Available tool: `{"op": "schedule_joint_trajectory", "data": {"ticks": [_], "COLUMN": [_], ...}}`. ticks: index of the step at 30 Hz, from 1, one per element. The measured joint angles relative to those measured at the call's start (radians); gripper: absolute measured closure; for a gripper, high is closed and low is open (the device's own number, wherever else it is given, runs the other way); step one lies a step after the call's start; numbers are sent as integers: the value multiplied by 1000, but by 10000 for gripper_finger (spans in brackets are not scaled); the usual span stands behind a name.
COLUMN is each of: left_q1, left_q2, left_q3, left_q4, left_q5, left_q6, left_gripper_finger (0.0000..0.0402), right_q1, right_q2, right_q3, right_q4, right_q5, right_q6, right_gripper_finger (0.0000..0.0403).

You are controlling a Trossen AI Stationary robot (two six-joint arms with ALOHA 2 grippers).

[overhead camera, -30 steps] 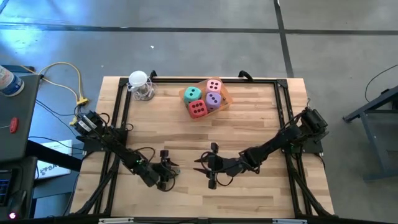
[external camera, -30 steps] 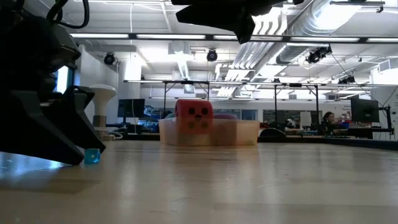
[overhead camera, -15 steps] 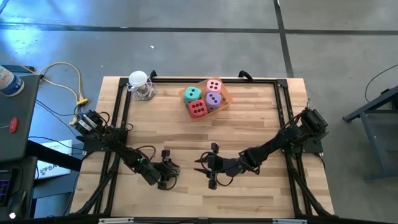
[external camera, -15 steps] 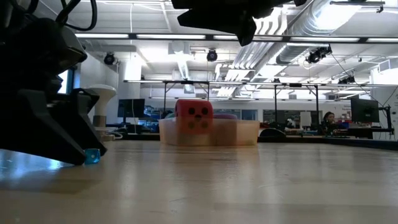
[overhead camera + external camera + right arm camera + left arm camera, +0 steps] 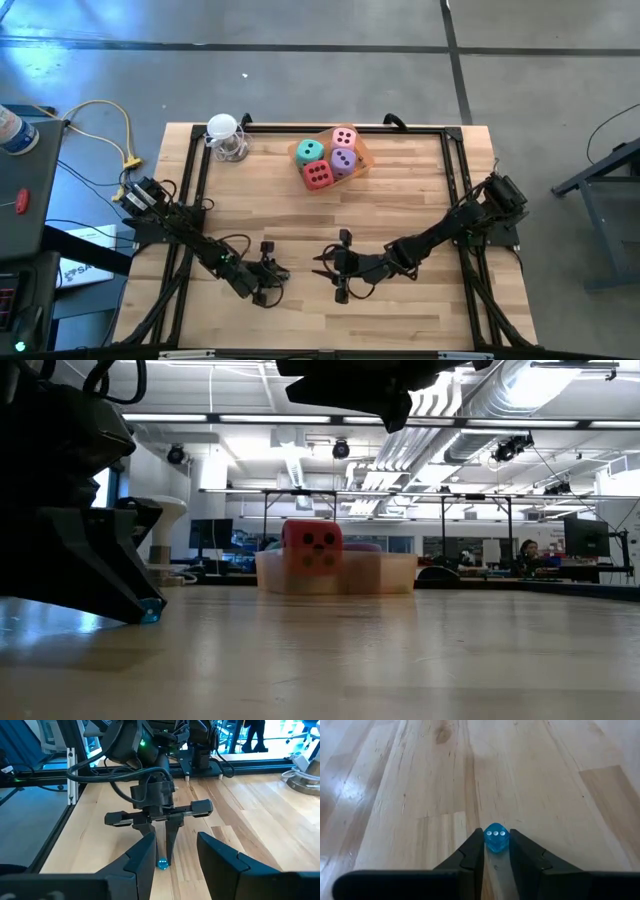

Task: Pick & Place Dice
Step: Put the light blue die into the bin

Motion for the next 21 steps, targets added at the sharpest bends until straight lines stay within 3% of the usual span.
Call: {"op": "schedule_joint_trajectory", "data": {"ticks": [9, 16, 21], "left_q1": [140, 403, 660], "left_q2": [-155, -381, -470], "left_q3": [-2, -2, -2], "left_q4": [-57, -199, -224], "left_q5": [45, 147, 149], "left_q6": [257, 447, 540], "left_gripper_finger": [337, 338, 338], "right_q1": [-8, -6, -5], "right_q2": [0, 0, 0], "right_q3": [0, 0, 0], "right_q4": [1, 9, 8], "right_q5": [3, 3, 3], "right_q6": [-48, -108, -163], "right_gripper_finger": [265, 265, 265]}}
